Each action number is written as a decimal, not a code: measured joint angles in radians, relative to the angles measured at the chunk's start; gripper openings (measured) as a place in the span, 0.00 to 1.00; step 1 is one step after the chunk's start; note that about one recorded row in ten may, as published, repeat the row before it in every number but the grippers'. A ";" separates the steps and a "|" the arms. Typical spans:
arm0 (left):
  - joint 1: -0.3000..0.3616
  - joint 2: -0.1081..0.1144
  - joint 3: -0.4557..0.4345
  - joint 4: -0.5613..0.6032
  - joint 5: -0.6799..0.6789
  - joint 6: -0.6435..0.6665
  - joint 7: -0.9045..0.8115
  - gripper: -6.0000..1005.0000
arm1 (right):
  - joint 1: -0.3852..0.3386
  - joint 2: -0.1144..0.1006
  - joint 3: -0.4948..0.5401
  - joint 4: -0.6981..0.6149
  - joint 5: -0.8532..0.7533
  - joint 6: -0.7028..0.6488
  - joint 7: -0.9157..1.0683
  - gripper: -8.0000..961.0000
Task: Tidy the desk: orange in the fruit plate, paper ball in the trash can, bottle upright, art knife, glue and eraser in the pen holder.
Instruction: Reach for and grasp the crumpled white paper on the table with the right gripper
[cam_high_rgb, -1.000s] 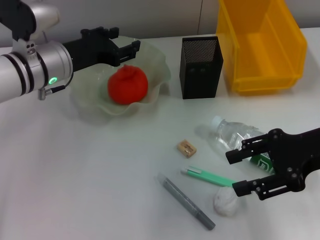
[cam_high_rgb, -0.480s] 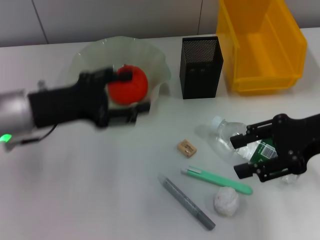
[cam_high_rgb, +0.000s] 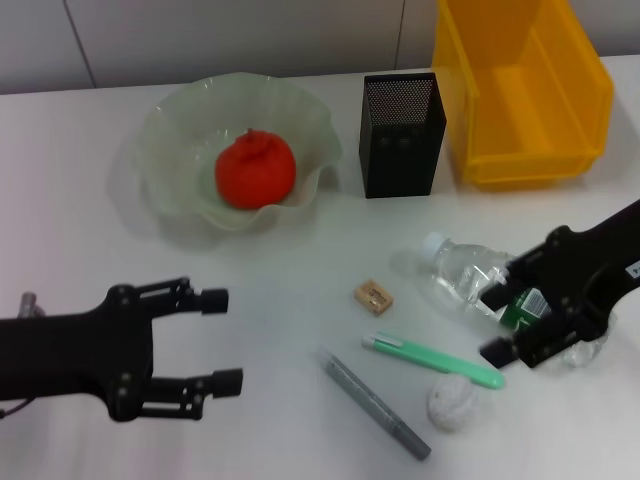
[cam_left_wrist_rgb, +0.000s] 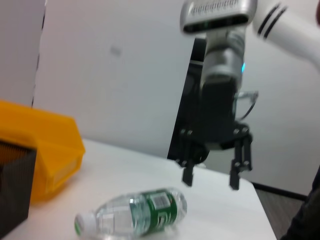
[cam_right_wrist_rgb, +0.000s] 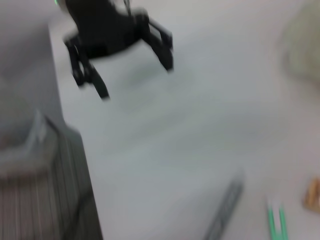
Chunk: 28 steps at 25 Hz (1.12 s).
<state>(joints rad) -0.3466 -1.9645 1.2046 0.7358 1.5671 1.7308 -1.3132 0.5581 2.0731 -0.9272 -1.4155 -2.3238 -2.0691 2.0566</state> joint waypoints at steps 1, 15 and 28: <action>0.001 -0.001 -0.010 -0.004 0.016 0.001 0.000 0.86 | 0.016 -0.001 -0.037 -0.025 -0.030 -0.017 0.045 0.72; -0.003 -0.032 -0.085 -0.010 0.137 -0.001 0.013 0.86 | 0.146 0.008 -0.479 -0.064 -0.239 -0.008 0.466 0.71; -0.001 -0.039 -0.088 -0.010 0.139 -0.018 0.017 0.85 | 0.171 0.013 -0.712 0.099 -0.241 0.221 0.518 0.71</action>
<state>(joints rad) -0.3478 -2.0031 1.1167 0.7256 1.7058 1.7131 -1.2966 0.7292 2.0865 -1.6392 -1.3169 -2.5646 -1.8483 2.5744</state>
